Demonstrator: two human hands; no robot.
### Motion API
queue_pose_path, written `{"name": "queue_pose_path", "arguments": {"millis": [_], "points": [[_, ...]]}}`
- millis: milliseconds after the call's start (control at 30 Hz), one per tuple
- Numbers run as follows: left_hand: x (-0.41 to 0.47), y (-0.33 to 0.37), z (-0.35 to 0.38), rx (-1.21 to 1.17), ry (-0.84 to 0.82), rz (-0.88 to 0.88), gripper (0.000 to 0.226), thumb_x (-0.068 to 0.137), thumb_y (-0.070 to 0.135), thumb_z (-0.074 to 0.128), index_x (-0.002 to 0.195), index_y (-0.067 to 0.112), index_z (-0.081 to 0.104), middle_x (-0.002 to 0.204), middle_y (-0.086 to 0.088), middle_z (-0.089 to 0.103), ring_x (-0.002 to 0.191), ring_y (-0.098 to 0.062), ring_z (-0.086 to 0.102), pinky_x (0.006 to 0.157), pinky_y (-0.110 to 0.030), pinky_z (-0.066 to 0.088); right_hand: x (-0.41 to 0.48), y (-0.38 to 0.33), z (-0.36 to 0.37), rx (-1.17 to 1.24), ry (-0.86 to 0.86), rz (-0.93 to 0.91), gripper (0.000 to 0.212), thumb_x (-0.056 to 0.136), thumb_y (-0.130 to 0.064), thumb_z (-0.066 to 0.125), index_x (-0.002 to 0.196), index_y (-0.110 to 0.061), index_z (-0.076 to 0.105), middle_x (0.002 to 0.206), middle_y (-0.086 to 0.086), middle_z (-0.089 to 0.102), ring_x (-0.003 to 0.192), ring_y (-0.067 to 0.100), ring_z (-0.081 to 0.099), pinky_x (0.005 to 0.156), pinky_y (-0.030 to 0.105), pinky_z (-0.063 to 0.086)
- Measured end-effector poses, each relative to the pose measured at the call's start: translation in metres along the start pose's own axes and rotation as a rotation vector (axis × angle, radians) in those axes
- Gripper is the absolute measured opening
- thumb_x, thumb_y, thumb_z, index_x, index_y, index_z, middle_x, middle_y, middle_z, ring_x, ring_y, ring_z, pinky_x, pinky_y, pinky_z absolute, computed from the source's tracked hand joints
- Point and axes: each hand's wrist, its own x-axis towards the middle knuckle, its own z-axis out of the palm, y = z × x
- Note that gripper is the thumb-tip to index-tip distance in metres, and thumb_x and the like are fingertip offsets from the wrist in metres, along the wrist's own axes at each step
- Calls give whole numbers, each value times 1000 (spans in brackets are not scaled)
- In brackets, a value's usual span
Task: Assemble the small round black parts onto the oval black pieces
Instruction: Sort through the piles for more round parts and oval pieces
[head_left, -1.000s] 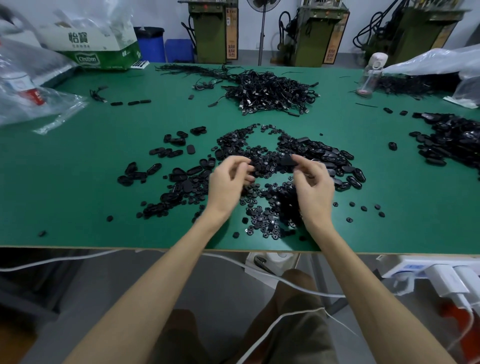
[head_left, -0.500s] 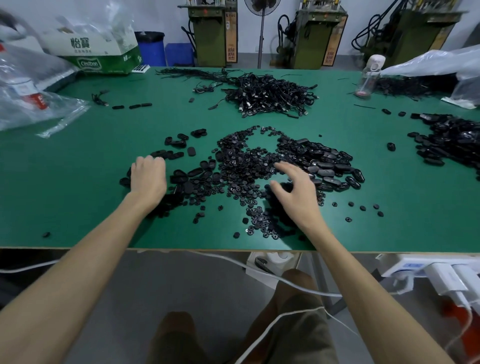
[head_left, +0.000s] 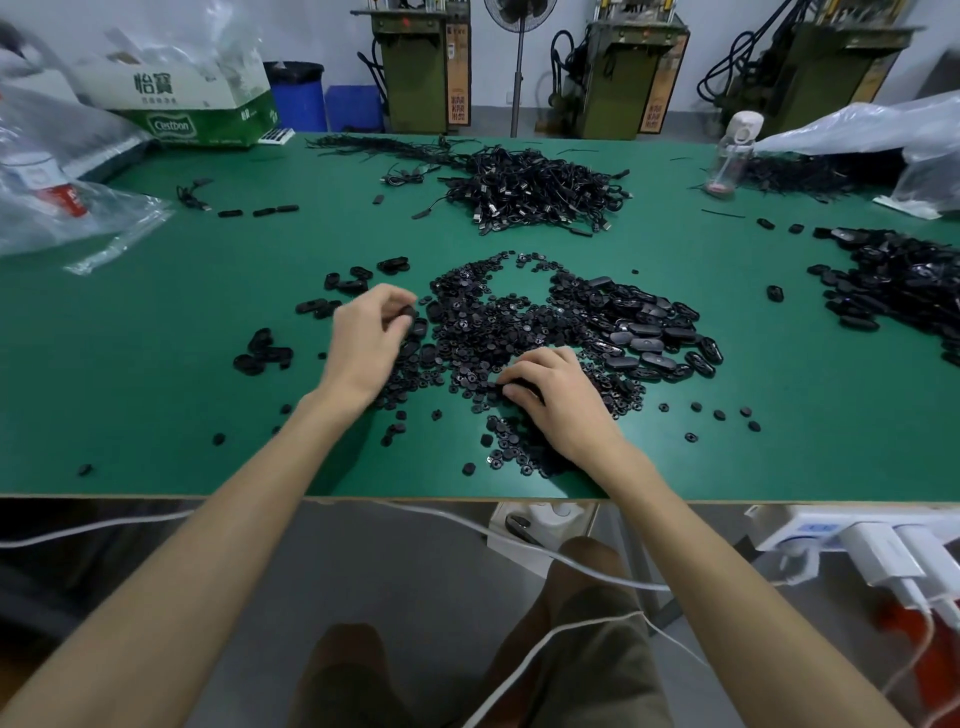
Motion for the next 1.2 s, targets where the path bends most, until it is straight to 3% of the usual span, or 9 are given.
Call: {"name": "queue_pose_path", "arguments": {"millis": [33, 100, 200, 300, 467, 600, 733, 900, 1200], "points": [[-3, 9, 7, -97, -5, -16, 27, 97, 5, 67, 123, 11, 70, 115, 2, 70, 99, -4, 65, 85, 0, 44, 0, 0, 0, -7, 19, 0, 20, 103, -25, 62, 116, -16, 75, 120, 2, 64, 114, 25, 45, 100, 35, 40], [-13, 21, 22, -270, -15, -44, 25, 95, 8, 71, 118, 17, 71, 109, 7, 71, 98, 1, 65, 82, -1, 47, -1, 1, 1, -17, 57, 6, 15, 101, -21, 66, 109, -13, 75, 113, 4, 65, 110, 26, 45, 96, 35, 41], [-31, 29, 45, -445, -29, -76, 20, 98, 3, 67, 114, 14, 69, 106, 0, 70, 97, -14, 72, 78, -22, 61, -2, 1, 1, -18, 115, 16, 9, 99, -17, 68, 103, -10, 73, 109, 4, 65, 109, 25, 46, 95, 32, 41], [-40, 33, 62, -493, -28, -82, 18, 101, -1, 59, 116, 8, 65, 108, -1, 66, 92, -16, 76, 70, -31, 64, -1, 1, 0, 68, 178, 49, 6, 100, -18, 66, 99, -13, 69, 106, -1, 66, 107, 21, 47, 92, 26, 38], [-41, 41, 73, -539, -62, -86, 21, 99, -7, 59, 116, 4, 64, 108, -5, 66, 85, -14, 78, 69, -28, 63, -1, 5, -10, 343, 297, 156, 4, 96, -18, 71, 94, -18, 73, 89, -8, 72, 85, 11, 64, 78, 25, 49], [-44, 42, 79, -625, -139, -147, 30, 94, -11, 65, 122, 1, 61, 113, -15, 67, 89, -19, 78, 74, -28, 63, -4, 5, -13, 476, 331, 211, 3, 95, -16, 73, 94, -18, 74, 83, -7, 73, 80, 5, 66, 76, 20, 49], [-42, 35, 78, -659, -238, -152, 31, 93, -9, 68, 122, 0, 66, 113, -21, 70, 88, -23, 78, 74, -30, 63, -4, 6, -16, 590, 304, 233, 9, 93, -15, 75, 102, -17, 77, 83, -4, 76, 83, 12, 71, 81, 29, 55], [-44, 34, 76, -700, -262, -120, 32, 93, -9, 68, 121, 5, 71, 107, -13, 75, 85, -23, 79, 71, -27, 63, -4, 7, -17, 645, 278, 239, 17, 95, -12, 70, 106, -21, 80, 85, -2, 77, 84, 19, 71, 82, 37, 56], [-44, 32, 76, -736, -156, -99, 29, 92, -4, 72, 119, 7, 75, 101, -6, 79, 87, -20, 79, 75, -26, 62, -5, 8, -16, 707, 297, 240, 6, 93, -13, 75, 99, -14, 75, 85, -4, 79, 85, 12, 75, 87, 33, 59]]}}
